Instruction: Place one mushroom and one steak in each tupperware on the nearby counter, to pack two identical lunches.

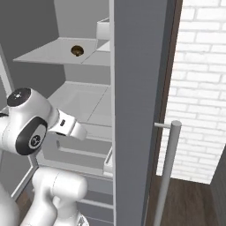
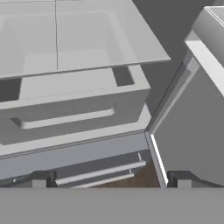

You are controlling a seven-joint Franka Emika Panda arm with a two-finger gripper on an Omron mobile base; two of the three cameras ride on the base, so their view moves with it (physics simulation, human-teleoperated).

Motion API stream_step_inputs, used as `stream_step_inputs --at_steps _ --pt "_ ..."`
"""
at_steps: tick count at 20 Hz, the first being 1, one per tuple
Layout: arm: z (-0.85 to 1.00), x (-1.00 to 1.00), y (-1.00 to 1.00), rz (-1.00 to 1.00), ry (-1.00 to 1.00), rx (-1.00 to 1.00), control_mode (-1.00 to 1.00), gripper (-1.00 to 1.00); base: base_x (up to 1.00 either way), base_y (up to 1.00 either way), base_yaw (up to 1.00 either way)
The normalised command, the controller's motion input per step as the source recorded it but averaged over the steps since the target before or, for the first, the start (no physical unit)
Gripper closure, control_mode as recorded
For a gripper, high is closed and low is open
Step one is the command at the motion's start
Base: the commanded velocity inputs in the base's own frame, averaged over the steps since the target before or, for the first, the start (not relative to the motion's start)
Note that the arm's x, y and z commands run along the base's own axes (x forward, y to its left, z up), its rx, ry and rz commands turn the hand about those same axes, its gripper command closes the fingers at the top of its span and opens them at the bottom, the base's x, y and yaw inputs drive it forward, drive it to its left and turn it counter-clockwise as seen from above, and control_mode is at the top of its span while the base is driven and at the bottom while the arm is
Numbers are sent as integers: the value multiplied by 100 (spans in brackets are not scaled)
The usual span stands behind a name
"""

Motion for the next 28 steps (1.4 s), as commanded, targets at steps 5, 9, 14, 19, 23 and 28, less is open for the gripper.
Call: stream_step_inputs --at_steps 5,9,14,19,23,28 --pt "74 42 36 15 -31 4 -100 -100 0 0 0" --pt "99 35 20 16 -28 12 -100 -100 0 0 0" --pt "56 42 38 17 -9 1 -100 -100 0 0 0" --pt "77 52 43 16 -1 0 -100 -100 0 0 0" --pt "60 47 46 2 2 0 -100 -100 0 0 0" --pt "10 40 20 0 11 -1 -100 -100 0 0 0"
